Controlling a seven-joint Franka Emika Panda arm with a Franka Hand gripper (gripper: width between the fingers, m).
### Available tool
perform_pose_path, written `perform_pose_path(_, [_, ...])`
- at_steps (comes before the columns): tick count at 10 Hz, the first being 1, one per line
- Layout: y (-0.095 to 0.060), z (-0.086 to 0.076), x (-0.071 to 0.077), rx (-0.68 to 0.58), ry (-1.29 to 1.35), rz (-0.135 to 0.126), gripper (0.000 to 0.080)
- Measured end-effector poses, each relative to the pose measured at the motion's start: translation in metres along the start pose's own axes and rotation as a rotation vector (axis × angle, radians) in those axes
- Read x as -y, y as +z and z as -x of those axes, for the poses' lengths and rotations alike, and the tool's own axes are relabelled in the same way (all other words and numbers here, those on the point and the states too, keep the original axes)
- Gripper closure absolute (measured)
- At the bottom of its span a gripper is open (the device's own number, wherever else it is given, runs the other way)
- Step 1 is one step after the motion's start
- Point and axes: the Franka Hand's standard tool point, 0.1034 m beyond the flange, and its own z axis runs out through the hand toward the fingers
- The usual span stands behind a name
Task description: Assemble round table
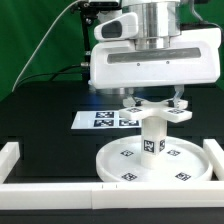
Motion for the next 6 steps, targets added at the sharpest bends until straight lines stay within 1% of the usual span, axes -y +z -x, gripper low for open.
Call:
perform_pose_path(1, [0.0002, 0.0001, -0.0003, -0.017, 0.188, -0.008, 0.0357])
perform_pose_path(2, [0.0001, -0.0005, -0.0018, -0.016, 0.381, -0.023, 0.0356])
perform_pose_path(3, [0.0001, -0.0002, -0.0025, -0.006, 0.493, -0.041, 0.0356])
perform_pose_path(4, [0.0002, -0.0001, -0.0036, -0.002, 0.581, -0.047, 0.0356])
perform_pose_path(6, [0.0002, 0.0001, -0.0034, -0.001, 0.616, -0.048, 0.0356])
